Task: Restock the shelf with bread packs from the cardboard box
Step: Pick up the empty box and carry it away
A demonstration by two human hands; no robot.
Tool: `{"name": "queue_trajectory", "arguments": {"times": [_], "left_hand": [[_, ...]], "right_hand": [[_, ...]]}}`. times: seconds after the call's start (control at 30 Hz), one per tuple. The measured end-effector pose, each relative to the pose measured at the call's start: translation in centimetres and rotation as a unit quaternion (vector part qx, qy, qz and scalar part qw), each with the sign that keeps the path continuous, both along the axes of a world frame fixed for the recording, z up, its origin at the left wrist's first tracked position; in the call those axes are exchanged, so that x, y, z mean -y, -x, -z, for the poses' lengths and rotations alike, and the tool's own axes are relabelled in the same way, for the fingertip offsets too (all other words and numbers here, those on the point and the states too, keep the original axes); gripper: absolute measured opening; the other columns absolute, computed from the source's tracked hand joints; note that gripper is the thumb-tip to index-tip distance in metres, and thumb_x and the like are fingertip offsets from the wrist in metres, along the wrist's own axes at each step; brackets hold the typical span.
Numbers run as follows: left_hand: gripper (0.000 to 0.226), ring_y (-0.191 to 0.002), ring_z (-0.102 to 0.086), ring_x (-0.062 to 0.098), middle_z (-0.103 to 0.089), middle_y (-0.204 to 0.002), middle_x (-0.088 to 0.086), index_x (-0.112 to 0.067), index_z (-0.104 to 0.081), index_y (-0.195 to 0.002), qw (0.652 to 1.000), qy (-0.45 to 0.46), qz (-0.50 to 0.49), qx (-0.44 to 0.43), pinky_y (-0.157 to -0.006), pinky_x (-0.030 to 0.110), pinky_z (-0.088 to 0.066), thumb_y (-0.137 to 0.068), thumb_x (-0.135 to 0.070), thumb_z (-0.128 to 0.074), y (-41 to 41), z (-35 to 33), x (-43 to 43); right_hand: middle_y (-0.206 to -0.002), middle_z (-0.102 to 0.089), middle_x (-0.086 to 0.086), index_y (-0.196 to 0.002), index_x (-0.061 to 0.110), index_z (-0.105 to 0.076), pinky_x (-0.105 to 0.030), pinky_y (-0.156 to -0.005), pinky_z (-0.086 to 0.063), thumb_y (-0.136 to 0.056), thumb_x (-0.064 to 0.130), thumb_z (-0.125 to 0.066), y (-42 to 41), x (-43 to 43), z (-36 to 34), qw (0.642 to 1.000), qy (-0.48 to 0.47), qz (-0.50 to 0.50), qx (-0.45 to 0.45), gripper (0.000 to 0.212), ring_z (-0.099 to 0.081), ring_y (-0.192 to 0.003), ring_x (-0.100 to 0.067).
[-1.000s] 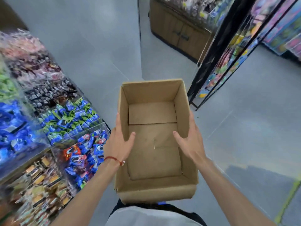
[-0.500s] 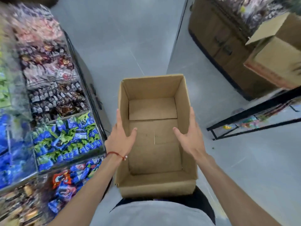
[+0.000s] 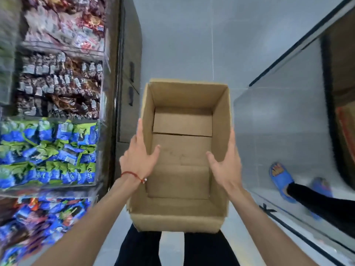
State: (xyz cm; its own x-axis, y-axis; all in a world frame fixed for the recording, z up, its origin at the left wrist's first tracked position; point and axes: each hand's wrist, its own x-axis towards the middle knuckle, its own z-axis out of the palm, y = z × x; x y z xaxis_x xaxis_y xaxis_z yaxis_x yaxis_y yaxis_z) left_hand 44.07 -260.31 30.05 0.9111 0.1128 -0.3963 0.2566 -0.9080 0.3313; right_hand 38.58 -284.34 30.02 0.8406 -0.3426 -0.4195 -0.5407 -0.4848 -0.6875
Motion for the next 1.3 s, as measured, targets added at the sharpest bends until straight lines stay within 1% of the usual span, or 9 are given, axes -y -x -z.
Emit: {"name": "queue_trajectory", "arguments": {"times": [0.2, 0.37, 0.5, 0.6, 0.8, 0.9, 1.0, 1.13, 1.3], "left_hand": [[0.104, -0.112, -0.062, 0.042, -0.043, -0.152, 0.008, -0.052, 0.02, -0.149, 0.998, 0.015, -0.041, -0.048, -0.087, 0.05, -0.052, -0.086, -0.044, -0.063, -2.6, 11.7, 0.1], [0.112, -0.109, -0.064, 0.041, -0.042, -0.154, 0.008, -0.055, 0.023, -0.146, 0.995, 0.019, -0.052, -0.087, -0.091, 0.054, -0.053, -0.084, -0.037, -0.068, -3.8, 22.9, -1.1], [0.115, -0.102, -0.066, 0.038, -0.04, -0.154, 0.01, -0.053, 0.024, -0.146, 0.993, 0.018, -0.054, -0.1, -0.085, 0.045, -0.053, -0.084, -0.031, -0.07, -4.8, 31.7, -2.2], [0.113, -0.12, -0.056, 0.043, -0.028, -0.162, 0.002, -0.055, 0.024, -0.146, 0.992, 0.018, -0.054, -0.109, -0.099, 0.05, -0.043, -0.084, -0.03, -0.067, -5.8, 37.2, -2.8], [0.115, -0.109, -0.063, 0.045, -0.028, -0.162, 0.005, -0.054, 0.022, -0.147, 0.996, 0.016, -0.041, -0.074, -0.09, 0.051, -0.049, -0.082, -0.03, -0.07, -7.7, 45.4, -4.0], [0.117, -0.109, -0.064, 0.044, -0.024, -0.164, 0.005, -0.05, 0.021, -0.149, 0.997, 0.013, -0.028, -0.068, -0.09, 0.052, -0.05, -0.083, -0.028, -0.073, -8.1, 47.9, -5.1], [0.117, -0.113, -0.061, 0.044, -0.023, -0.164, 0.004, -0.046, 0.019, -0.152, 0.998, 0.012, -0.031, -0.06, -0.091, 0.052, -0.051, -0.083, -0.025, -0.073, -8.2, 48.9, -6.3], [0.114, -0.129, -0.051, 0.038, -0.018, -0.165, 0.003, -0.044, 0.014, -0.154, 0.995, 0.038, -0.085, -0.039, -0.095, 0.048, -0.048, -0.085, -0.017, -0.073, -8.2, 48.9, -7.7], [0.111, -0.14, -0.039, 0.033, -0.012, -0.164, -0.001, -0.037, 0.012, -0.156, 0.99, 0.048, -0.12, -0.06, -0.103, 0.047, -0.043, -0.085, -0.02, -0.071, -7.0, 47.5, -8.6]], "right_hand": [[-0.159, -0.017, 0.027, -0.164, 0.034, 0.0, -0.02, -0.116, -0.018, -0.092, 0.02, -0.069, -3.1, -0.1, 11.5, 1.0, 0.006, -0.012, -0.016, 0.101, -0.02, -0.145, 0.005], [-0.165, -0.019, 0.018, -0.163, 0.034, 0.002, -0.029, -0.123, -0.02, -0.092, 0.02, -0.071, -4.6, -1.0, 22.9, 0.998, -0.002, -0.025, -0.05, 0.104, -0.022, -0.15, -0.002], [-0.153, -0.019, 0.028, -0.163, 0.035, 0.002, -0.014, -0.115, -0.017, -0.092, 0.019, -0.071, -5.5, -2.2, 32.0, 0.998, -0.014, -0.014, -0.06, 0.104, -0.018, -0.138, 0.011], [-0.153, -0.015, 0.032, -0.163, 0.036, 0.002, 0.007, -0.101, -0.011, -0.091, 0.017, -0.07, -6.3, -3.0, 38.3, 0.998, -0.014, -0.007, -0.056, 0.104, -0.018, -0.135, 0.016], [-0.154, -0.014, 0.031, -0.163, 0.035, 0.002, 0.008, -0.103, -0.008, -0.089, 0.016, -0.07, -7.4, -4.5, 46.8, 0.999, -0.01, 0.0, -0.036, 0.105, -0.006, -0.126, 0.037], [-0.157, -0.015, 0.027, -0.164, 0.032, 0.003, 0.002, -0.109, -0.011, -0.087, 0.015, -0.071, -7.7, -5.2, 48.9, 1.0, -0.001, -0.01, -0.025, 0.108, -0.009, -0.135, 0.029], [-0.159, -0.021, 0.016, -0.163, 0.031, 0.006, -0.022, -0.12, -0.023, -0.085, 0.017, -0.072, -8.1, -6.2, 49.8, 1.0, 0.002, -0.021, -0.021, 0.112, -0.024, -0.15, 0.0], [-0.168, -0.014, 0.003, -0.159, 0.039, 0.017, -0.044, -0.121, -0.033, -0.086, 0.024, -0.072, -8.7, -7.7, 49.4, 0.996, -0.011, -0.074, -0.04, 0.117, -0.035, -0.148, -0.026], [-0.17, -0.004, -0.005, -0.155, 0.042, 0.026, -0.052, -0.117, -0.037, -0.083, 0.03, -0.072, -9.4, -9.1, 48.0, 0.988, -0.015, -0.121, -0.092, 0.122, -0.04, -0.143, -0.039]]}}
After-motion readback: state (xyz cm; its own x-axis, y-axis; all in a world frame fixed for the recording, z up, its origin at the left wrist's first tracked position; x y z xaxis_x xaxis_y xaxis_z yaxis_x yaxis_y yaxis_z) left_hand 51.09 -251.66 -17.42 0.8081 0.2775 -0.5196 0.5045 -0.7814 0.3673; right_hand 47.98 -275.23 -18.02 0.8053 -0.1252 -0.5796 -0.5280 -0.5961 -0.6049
